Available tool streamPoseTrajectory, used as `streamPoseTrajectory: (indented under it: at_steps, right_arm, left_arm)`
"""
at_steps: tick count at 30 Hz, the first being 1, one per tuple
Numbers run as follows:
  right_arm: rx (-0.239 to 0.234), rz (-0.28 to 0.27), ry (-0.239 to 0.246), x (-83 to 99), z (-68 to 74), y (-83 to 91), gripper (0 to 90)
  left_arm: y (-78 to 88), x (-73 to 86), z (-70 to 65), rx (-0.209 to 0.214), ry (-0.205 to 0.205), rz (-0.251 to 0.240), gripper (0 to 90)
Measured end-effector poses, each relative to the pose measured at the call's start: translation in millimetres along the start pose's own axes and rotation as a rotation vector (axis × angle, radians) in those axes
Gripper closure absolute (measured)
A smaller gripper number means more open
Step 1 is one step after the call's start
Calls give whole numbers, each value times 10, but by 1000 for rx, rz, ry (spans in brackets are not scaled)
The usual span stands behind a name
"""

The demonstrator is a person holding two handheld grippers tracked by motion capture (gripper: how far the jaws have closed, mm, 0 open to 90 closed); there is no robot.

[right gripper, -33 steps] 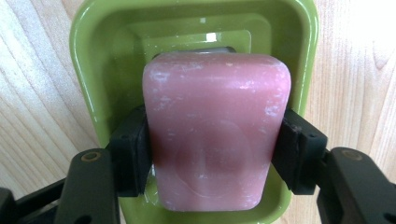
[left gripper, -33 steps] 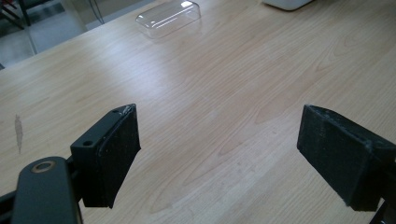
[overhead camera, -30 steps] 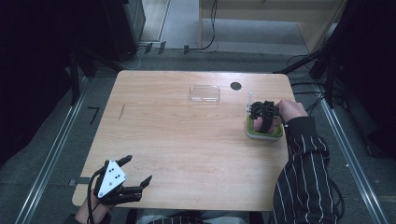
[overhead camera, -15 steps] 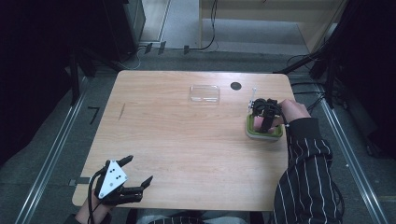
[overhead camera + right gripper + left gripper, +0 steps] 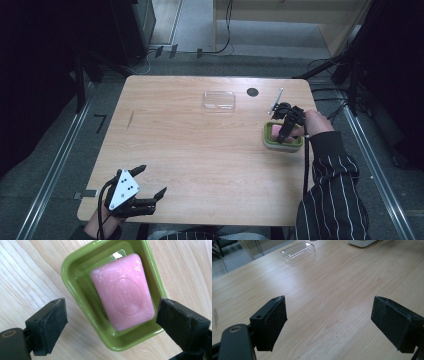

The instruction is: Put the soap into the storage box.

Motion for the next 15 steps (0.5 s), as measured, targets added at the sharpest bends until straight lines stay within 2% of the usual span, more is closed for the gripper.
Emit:
streamPoseTrajectory:
  at_steps: [4,7,9,10,12,15]
  right_arm:
    - [3,-24,-78,26,69,45,80]
    - [-1,-64,-140,68,114,95,71]
    - [13,-82,-174,97,153,113,59]
    - [12,-82,-182,113,169,120,55]
    - [9,-93,-239,148,197,133,55]
    - [8,-87,-296,201,235,119,55]
  left_arm:
    - [-28,-20,-12,9,-8,-3,140]
    - [-48,-35,-23,19,-10,-7,140]
    - [-58,-42,-29,25,-17,-6,140]
    - [-64,-45,-32,27,-20,-8,140]
    - [-66,-49,-35,30,-24,-11,140]
    - [-69,-55,-32,31,-22,-19,140]
Point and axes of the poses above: each handheld gripper's, and its own axes: y roughly backward along the jaws, x roughly out of its underside, z roughly to its left, the point moved 4 cm from there along -y, roughly forward along the jaws, and after that the axes turned 7 degrees about -x, right-handed, at the moved point
